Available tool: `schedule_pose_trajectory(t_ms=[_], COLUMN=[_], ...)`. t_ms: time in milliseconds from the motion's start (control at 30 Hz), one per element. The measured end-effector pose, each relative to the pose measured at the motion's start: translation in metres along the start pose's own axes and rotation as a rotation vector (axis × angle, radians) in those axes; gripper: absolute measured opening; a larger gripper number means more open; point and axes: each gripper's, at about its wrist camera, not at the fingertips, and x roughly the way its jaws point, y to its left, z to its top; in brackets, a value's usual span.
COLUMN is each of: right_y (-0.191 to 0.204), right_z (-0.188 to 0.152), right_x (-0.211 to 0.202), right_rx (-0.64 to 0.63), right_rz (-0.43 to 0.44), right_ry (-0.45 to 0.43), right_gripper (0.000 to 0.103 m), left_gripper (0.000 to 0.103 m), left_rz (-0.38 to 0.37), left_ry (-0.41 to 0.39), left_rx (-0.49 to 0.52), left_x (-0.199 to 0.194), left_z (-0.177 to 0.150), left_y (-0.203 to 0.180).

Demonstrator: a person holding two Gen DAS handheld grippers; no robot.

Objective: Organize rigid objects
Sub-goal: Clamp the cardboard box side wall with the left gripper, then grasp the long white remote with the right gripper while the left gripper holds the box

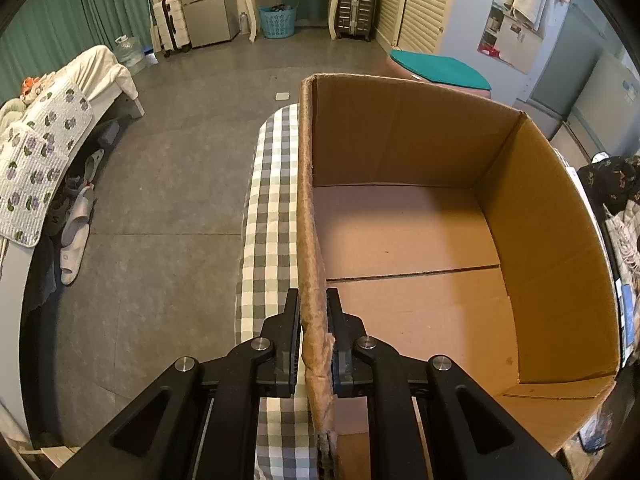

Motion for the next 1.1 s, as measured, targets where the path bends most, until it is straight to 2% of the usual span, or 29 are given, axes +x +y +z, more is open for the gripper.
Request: schedule_pose_trajectory(t_ms=[100,267,467,700,867,967,1067,1100], right_y=[-0.016,-0.039,-0.040,-0.035,-0.036,-0.037,-0.036,-0.036], right_z=[-0.002,-0.013,-0.033,-0.023,-0.013,-0.014,-0.014,-0.015], right_x=[0.007,0.029,0.059,0.089,0.108,0.117,0.125,0.127], right_rx=[-0.001,0.008,-0.026,-0.043,-0.037,-0.022,-0.016,-0.014], right_rz=[-0.029,-0.036,0.033,0.083,0.093,0.111,0.124,0.127], right_ry=[0.010,0.079,0.181,0.210,0.242,0.263,0.285,0.292], right_gripper=[0.103,0.103,0.102,0.094,0.082,0.068,0.048,0.048], left_gripper=[0.011,0.011,0.011,0.011,0.011,0.011,0.011,0.011], left_rz=[-0.001,0.008,0.016,0.032,0.038,0.037,0.033,0.032], left_ry=[-0.001,0.001,0.013,0.027,0.032,0.033,0.033,0.033], left_rx=[-0.001,0.000,-0.010,0.004,0.006,0.005,-0.001,-0.004], left_x=[0.000,0.001,0.000,0.002,0.002,0.002,0.003,0.003], left_z=[0.000,0.001,0.004,0.007,0.009,0.009,0.009,0.009], left_y=[0.002,0.005,0.001,-0.001,-0.004,-0.003,-0.001,-0.001])
